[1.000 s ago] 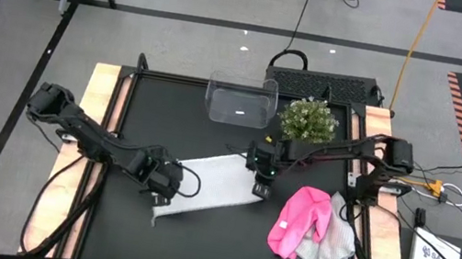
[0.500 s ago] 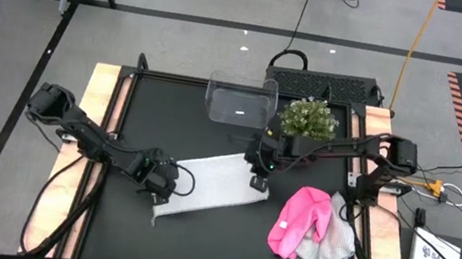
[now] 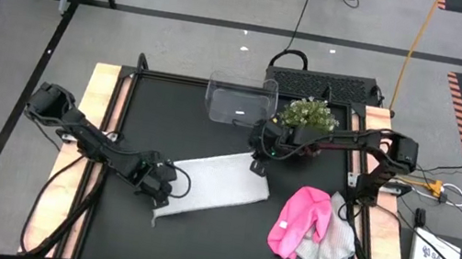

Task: Fold microfiber towels
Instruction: Fold the left gray towel

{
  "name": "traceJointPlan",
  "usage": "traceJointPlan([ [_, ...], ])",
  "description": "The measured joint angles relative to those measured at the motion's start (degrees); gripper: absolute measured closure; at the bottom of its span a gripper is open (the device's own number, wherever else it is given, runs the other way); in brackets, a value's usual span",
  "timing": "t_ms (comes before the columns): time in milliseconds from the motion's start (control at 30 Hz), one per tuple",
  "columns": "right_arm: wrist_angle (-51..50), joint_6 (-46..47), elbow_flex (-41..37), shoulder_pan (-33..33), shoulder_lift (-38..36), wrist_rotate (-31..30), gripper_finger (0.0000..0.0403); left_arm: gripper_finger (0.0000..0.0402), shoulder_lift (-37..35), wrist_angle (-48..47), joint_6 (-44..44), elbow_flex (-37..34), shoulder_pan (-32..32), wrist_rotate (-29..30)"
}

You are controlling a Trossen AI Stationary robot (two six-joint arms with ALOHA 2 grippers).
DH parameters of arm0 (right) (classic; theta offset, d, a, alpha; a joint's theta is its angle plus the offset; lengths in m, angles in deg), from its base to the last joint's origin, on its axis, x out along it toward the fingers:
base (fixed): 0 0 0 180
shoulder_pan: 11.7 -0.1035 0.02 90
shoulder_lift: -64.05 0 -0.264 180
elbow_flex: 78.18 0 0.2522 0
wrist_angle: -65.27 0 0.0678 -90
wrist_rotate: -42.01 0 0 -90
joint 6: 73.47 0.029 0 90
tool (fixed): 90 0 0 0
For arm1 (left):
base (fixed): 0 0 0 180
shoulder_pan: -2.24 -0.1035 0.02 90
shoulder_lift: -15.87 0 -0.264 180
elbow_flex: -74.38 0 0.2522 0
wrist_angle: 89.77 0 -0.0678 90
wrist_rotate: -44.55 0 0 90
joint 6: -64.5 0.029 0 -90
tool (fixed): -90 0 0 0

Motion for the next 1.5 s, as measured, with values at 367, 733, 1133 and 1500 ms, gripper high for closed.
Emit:
traceJointPlan([
  [367, -0.9, 0.2, 0.0, 1.2, 0.0, 1.2, 0.0289, 0.0366, 0.1, 0.9, 0.0, -0.1, 0.0, 0.0],
  [733, -1.6, 0.3, -4.2, 1.1, 0.0, 1.7, 0.0289, 0.0366, 0.1, 1.1, 0.0, -0.1, 0.0, 0.0],
  [1133, 4.4, 1.8, -5.1, 1.6, 0.0, 1.4, 0.0288, 0.0366, 0.2, 2.4, 0.2, -0.2, 0.0, -0.3],
  [1500, 5.0, 0.2, -5.1, 1.9, 0.5, 1.3, 0.0288, 0.0366, 0.2, 2.4, 0.3, -0.2, 0.0, -0.3],
])
